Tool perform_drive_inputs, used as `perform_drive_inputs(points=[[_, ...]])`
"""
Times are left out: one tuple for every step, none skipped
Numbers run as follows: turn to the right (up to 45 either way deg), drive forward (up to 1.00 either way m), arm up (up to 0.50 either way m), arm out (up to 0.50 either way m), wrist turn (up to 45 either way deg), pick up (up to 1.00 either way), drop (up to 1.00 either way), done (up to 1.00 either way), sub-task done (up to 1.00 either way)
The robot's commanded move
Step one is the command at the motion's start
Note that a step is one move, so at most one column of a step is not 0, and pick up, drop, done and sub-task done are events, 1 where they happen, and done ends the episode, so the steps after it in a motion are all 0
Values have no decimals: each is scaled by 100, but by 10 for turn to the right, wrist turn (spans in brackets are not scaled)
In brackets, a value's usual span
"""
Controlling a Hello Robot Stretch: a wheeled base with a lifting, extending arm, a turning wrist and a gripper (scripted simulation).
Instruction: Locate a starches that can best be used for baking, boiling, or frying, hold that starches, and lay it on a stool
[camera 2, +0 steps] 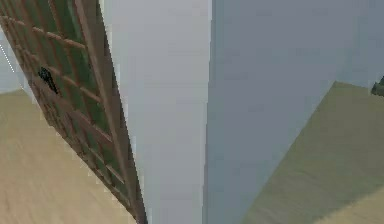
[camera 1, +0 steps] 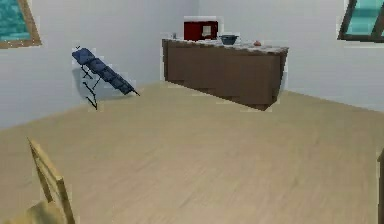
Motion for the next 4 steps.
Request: perform_drive_inputs(points=[[-450, 0, 0, 0, 0, 0, 0, 0, 0], [0, 35, 0, 0, 0, 0, 0, 0, 0], [-450, 0, 0, 0, 0, 0, 0, 0, 0], [-450, 0, 0, 0, 0, 0, 0, 0, 0]])
